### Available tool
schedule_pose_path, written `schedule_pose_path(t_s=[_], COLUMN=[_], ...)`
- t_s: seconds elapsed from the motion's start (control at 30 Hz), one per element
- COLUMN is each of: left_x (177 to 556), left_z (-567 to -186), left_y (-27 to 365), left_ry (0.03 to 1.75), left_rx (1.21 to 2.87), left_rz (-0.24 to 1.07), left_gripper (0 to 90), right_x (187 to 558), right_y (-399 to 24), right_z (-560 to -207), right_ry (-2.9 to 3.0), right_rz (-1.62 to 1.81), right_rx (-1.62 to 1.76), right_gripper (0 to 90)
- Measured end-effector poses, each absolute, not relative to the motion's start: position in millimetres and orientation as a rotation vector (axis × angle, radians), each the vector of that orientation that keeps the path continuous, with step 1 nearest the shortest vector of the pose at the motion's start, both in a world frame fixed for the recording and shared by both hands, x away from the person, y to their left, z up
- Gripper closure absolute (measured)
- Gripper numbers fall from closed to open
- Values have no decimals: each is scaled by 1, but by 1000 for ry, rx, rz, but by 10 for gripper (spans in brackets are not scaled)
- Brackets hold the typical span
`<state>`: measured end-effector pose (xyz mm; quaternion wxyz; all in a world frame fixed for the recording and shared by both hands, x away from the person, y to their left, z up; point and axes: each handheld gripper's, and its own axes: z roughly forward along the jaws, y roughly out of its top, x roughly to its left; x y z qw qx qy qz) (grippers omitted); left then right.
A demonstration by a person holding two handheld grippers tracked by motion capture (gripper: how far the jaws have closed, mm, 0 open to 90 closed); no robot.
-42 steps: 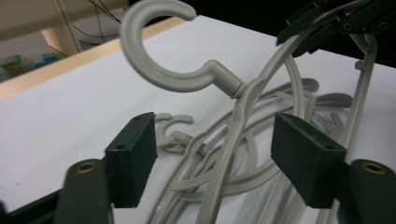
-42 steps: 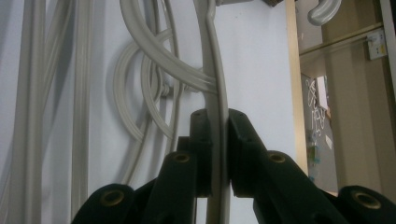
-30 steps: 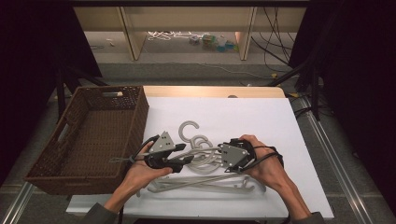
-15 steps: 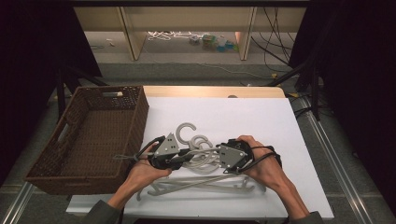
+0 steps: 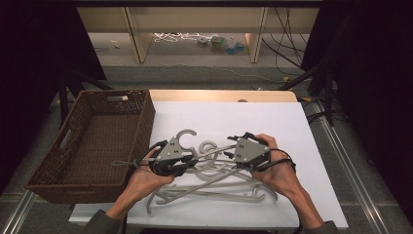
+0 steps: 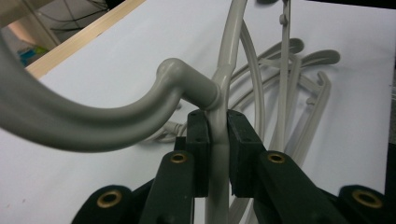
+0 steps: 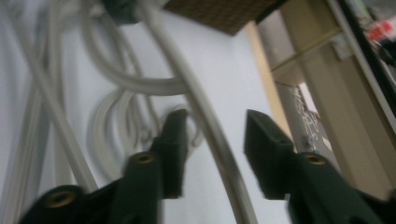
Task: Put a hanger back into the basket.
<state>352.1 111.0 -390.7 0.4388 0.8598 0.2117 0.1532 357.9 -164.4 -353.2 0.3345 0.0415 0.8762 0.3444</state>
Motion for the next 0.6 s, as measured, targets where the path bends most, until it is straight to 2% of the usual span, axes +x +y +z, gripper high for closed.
schedule_pose_path(t_s=[0.03, 0.07, 0.23, 0.33, 0.6], left_x=[353, 354, 356, 362, 371], left_z=[-391, -391, -378, -369, -345], left_y=[114, 117, 134, 140, 144], left_ry=[552, 578, 666, 721, 759], left_rx=[2130, 2114, 2054, 2003, 2025], left_rz=[375, 375, 332, 299, 286], left_gripper=[808, 808, 808, 808, 808], right_x=[358, 358, 352, 345, 334], right_y=[-164, -172, -186, -193, -199], right_z=[-353, -345, -336, -335, -339], right_ry=[2287, 2229, 2196, 2155, 2139], right_rz=[899, 1014, 1152, 1197, 1292], right_rx=[108, 216, 378, 428, 491], right_gripper=[503, 448, 366, 353, 311])
